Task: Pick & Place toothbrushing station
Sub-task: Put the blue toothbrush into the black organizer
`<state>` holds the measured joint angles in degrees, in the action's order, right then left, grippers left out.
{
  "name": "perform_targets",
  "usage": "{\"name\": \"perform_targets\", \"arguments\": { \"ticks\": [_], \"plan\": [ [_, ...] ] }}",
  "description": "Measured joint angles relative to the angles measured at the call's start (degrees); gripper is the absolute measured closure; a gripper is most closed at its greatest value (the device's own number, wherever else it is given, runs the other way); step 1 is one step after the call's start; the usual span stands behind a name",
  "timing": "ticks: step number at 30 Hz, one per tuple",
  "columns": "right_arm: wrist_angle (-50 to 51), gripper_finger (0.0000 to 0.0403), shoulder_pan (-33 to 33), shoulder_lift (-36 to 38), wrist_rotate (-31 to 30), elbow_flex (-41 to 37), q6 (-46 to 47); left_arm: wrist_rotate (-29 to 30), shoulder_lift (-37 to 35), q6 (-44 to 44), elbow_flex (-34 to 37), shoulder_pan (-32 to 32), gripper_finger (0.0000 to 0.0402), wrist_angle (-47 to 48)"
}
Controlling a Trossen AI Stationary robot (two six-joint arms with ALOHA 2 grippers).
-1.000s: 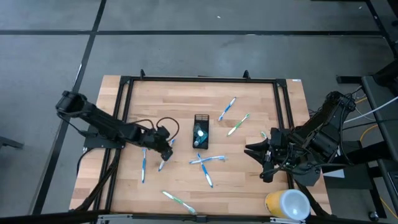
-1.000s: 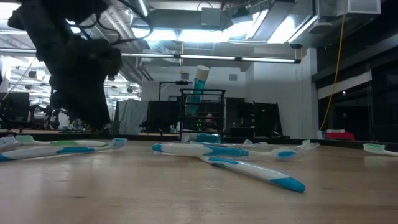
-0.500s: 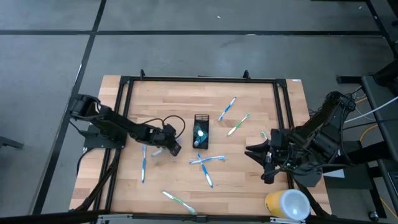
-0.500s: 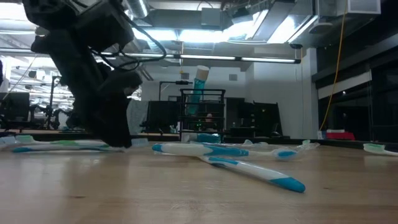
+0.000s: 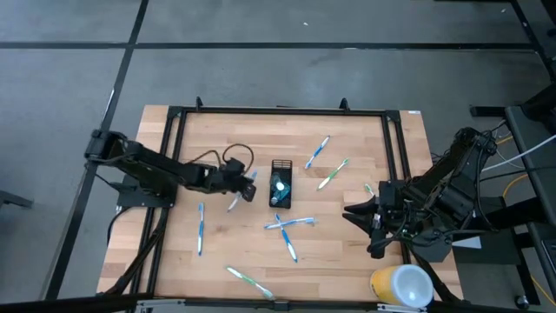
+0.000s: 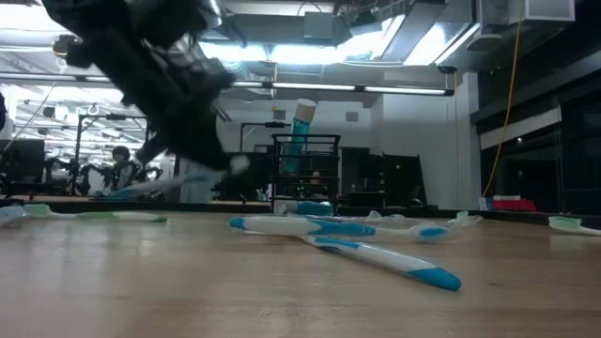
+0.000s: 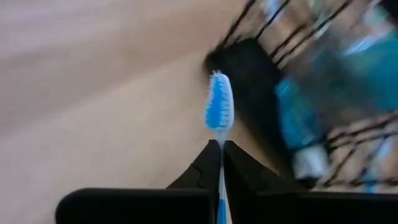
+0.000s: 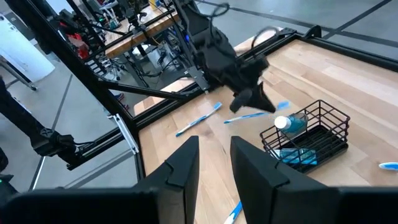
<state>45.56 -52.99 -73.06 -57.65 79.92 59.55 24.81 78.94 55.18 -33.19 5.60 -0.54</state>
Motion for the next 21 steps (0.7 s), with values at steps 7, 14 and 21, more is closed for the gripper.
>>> {"name": "perform_targets", "arguments": {
  "ticks": [7,14,21],
  "plan": [
    [-0.11,0.0307,0.00,0.00,-1.31,0.00,-0.20,6.08,-6.99,-15.28,-0.07,-0.64,0.0401,-16.63],
    [-0.23,0.0307,0.00,0.00,-1.47,0.00,-0.15,3.45,-6.63,-22.91,-0.09,-5.33,0.0401,-25.97],
    [-1.51,0.0307,0.00,0.00,-1.49,0.00,-0.12,1.10,-6.70,-22.06,-0.09,-8.37,0.0399,-13.53]
  ]
}}
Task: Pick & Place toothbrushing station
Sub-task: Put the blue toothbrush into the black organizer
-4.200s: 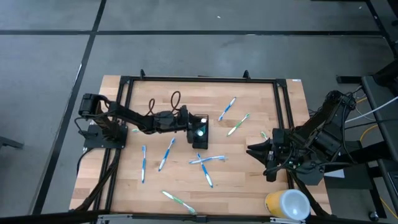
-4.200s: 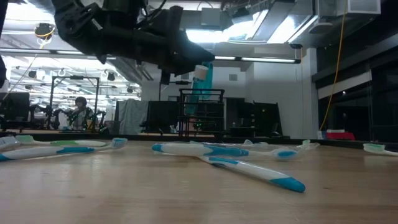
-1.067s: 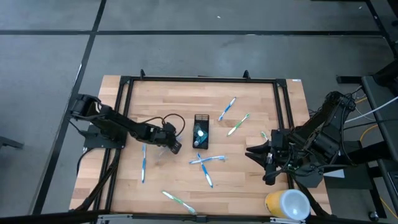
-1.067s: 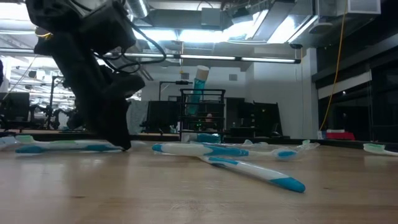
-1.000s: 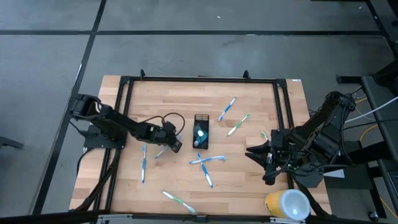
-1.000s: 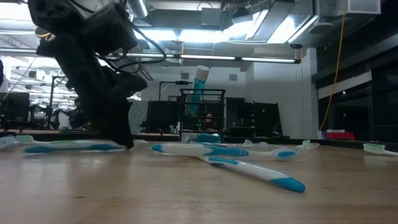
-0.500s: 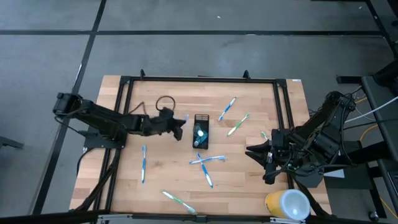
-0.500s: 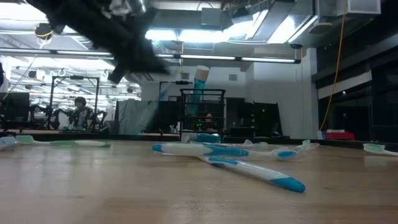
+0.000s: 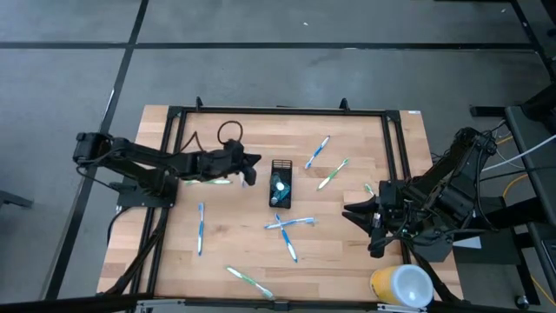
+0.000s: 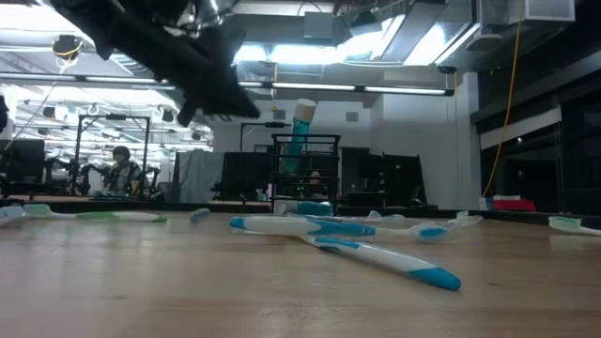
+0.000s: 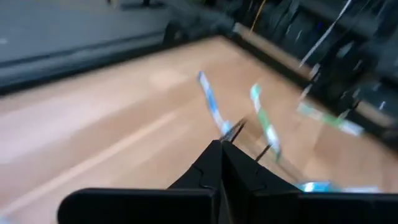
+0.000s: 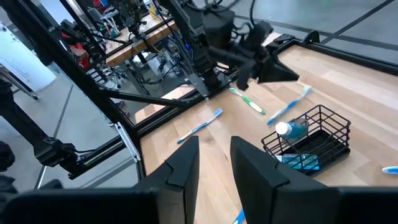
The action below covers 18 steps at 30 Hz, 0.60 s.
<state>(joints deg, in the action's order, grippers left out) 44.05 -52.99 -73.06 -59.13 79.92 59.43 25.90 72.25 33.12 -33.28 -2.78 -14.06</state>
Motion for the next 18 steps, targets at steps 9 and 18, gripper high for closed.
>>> {"name": "perform_targets", "arguments": {
  "ticks": [9,18],
  "plan": [
    [-0.13,0.0307,0.00,0.00,-0.46,0.00,0.10,0.27,-0.02,23.86,-5.20,-10.42,0.0320,31.61],
    [-0.09,0.0307,0.00,-0.32,-1.06,0.00,1.36,-2.47,-0.09,34.35,-9.33,-20.39,0.0268,46.58]
  ]
}}
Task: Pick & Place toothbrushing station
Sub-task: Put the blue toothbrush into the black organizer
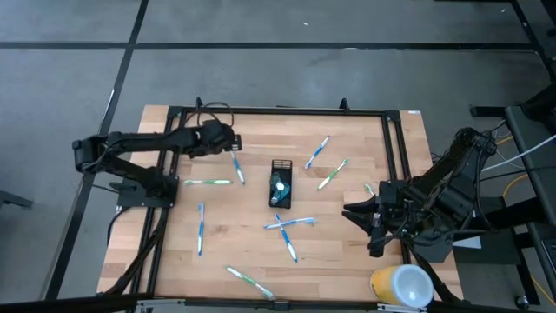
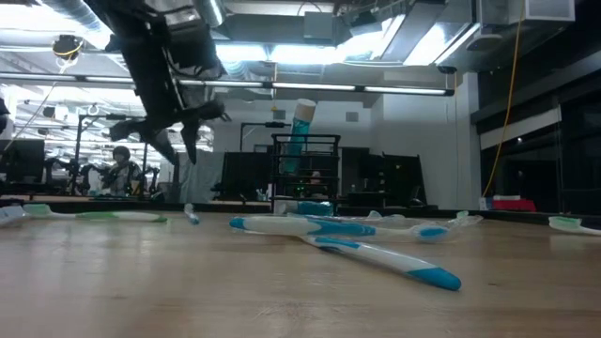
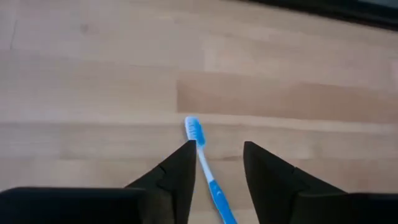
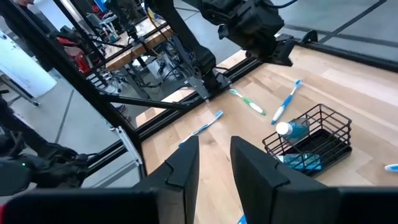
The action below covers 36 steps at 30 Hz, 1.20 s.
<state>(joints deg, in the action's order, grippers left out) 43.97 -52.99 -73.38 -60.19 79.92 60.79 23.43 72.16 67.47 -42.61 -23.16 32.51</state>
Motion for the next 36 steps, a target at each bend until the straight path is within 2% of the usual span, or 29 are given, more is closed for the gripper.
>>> {"name": "perform_targets", "arguments": {
  "ticks": [8,14,18,23,29,36],
  "plan": [
    [-0.07,0.0307,0.00,-0.45,-0.60,0.00,-2.53,-5.10,1.19,-2.50,0.00,-3.40,0.0215,0.71],
    [-0.09,0.0307,0.00,-0.47,-0.45,0.00,-4.22,-9.57,9.77,-0.19,0.00,-3.75,0.0197,-1.64],
    [-0.44,0.0307,-0.29,-0.47,-0.45,0.00,-3.48,-10.00,14.61,0.21,-0.07,-3.73,0.0205,-6.07],
    [-0.48,0.0307,-1.34,-0.49,-0.49,0.00,-1.41,-9.32,17.03,0.62,-0.15,-4.36,0.0224,-8.78],
    [-0.50,0.0307,-2.47,-0.49,-3.10,0.00,-1.22,-6.71,17.46,0.28,-0.15,-6.07,0.0257,-10.39],
    [-0.50,0.0307,-2.62,-0.49,-3.34,0.00,-1.21,-7.85,17.46,-1.18,-0.09,-7.77,0.0278,-11.45]
  ]
}}
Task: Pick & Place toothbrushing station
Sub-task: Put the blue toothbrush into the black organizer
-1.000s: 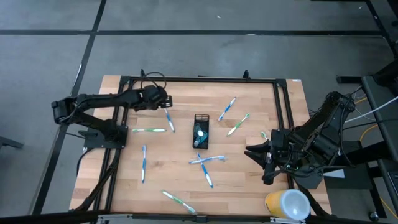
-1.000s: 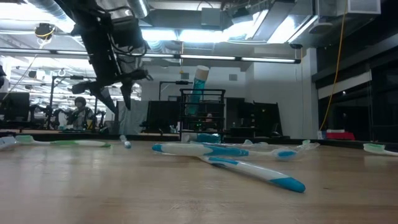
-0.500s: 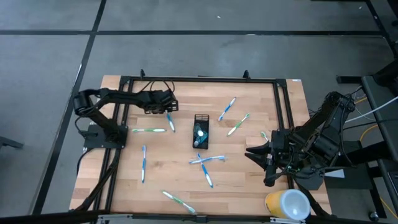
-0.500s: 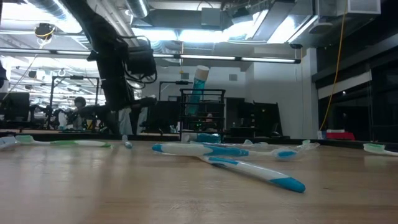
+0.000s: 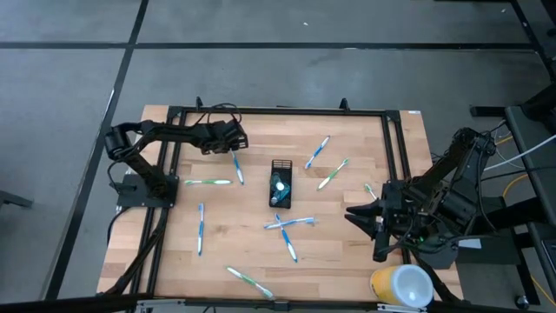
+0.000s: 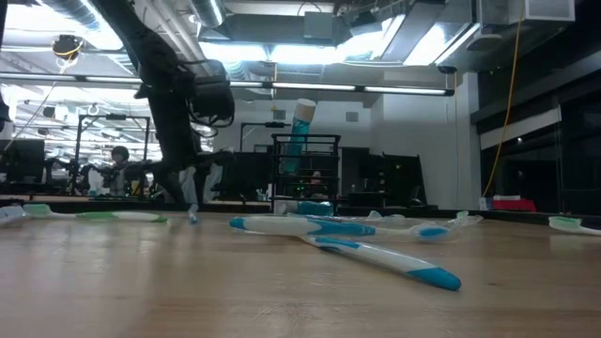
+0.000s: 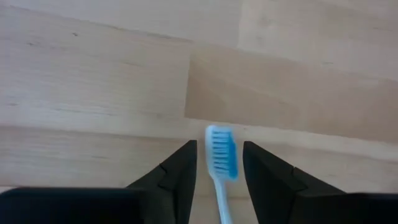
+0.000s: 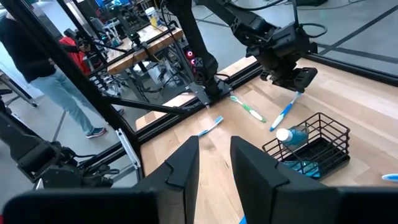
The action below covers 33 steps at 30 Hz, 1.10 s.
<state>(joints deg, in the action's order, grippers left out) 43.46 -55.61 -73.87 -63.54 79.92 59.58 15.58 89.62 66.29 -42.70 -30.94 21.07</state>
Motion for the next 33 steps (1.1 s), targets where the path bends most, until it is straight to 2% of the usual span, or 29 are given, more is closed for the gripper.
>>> {"name": "perform_targets", "arguments": {
  "ticks": [9,11,15,20,23,26,29,33],
  "plan": [
    [-0.22,0.0307,0.00,0.00,-0.10,0.00,0.04,-0.99,3.32,0.98,-0.16,0.57,0.0282,0.04],
    [-0.26,0.0307,0.00,0.00,-0.10,0.00,0.38,-0.79,4.07,1.58,-0.19,0.61,0.0301,0.38],
    [-0.53,0.0307,0.00,0.00,-0.06,0.00,1.50,1.79,3.70,1.01,0.03,1.68,0.0368,-0.19],
    [-0.63,0.0307,0.00,0.00,0.02,0.00,1.49,1.50,1.93,-2.88,0.15,1.95,0.0368,-6.04],
    [-0.63,0.0307,0.00,-0.02,-0.28,0.00,1.50,-1.39,0.40,-4.91,0.15,3.26,0.0368,-13.07],
    [-0.68,0.0307,0.00,-0.02,-0.61,0.00,1.50,-1.79,-2.29,-8.15,0.15,7.39,0.0368,-25.14],
    [-0.84,0.0307,0.00,-0.02,-1.38,0.00,1.52,1.59,-3.95,-13.71,0.11,11.96,0.0368,-38.56],
    [-0.87,0.0307,0.00,-0.04,-1.67,0.00,1.56,8.93,-4.80,-20.76,0.11,17.69,0.0368,-49.13]
  ]
}}
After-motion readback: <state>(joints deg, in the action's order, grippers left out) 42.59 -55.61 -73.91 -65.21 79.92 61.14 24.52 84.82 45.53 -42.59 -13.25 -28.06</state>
